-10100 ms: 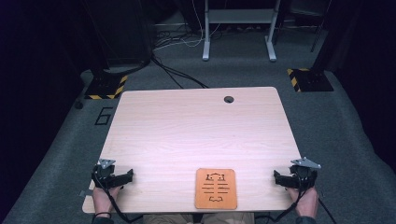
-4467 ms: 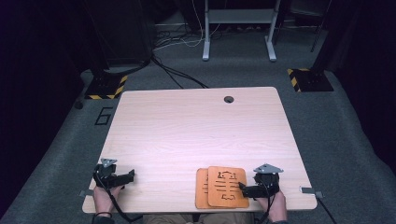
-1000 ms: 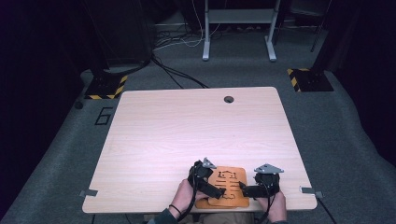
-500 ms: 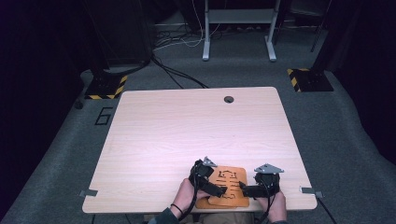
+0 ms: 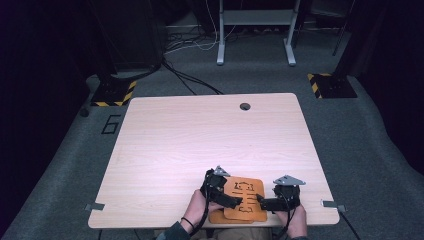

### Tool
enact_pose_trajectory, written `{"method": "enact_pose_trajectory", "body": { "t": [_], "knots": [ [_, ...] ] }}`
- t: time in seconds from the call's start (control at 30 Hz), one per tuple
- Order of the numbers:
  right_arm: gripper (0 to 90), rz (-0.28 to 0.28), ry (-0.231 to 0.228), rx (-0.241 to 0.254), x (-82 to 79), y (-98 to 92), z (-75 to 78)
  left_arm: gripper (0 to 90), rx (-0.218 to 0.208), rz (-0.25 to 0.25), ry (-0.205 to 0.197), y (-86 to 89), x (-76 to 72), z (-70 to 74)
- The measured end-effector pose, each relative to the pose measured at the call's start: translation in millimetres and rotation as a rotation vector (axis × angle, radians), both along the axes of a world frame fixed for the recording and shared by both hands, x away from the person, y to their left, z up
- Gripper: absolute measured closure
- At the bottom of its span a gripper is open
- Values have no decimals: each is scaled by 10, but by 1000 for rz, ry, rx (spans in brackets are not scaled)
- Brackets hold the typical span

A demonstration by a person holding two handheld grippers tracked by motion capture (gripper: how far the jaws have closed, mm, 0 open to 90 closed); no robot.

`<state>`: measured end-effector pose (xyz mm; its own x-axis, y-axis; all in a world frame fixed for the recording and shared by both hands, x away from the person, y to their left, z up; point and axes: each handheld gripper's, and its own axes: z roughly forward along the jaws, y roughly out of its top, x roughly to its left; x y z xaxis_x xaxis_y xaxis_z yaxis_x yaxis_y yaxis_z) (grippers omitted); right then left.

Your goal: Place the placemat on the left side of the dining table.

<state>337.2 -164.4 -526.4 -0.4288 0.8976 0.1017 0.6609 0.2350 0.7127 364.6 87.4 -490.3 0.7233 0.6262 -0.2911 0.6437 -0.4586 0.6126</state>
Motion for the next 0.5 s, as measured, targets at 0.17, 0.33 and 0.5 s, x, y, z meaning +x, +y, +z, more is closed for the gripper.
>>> {"method": "enact_pose_trajectory", "body": {
  "t": [0.17, 0.33, 0.5],
  "knots": [
    [2, -6, 3, 12, -1, -11, 3, 108, -15, 7, -8, 16, -1, 44],
    [2, -12, 5, 24, -2, -24, 4, 149, -30, 8, -6, 36, -3, 88],
    [2, -16, 6, 32, -4, -33, 4, 177, -35, 10, -12, 41, 1, 121]
  ]
}}
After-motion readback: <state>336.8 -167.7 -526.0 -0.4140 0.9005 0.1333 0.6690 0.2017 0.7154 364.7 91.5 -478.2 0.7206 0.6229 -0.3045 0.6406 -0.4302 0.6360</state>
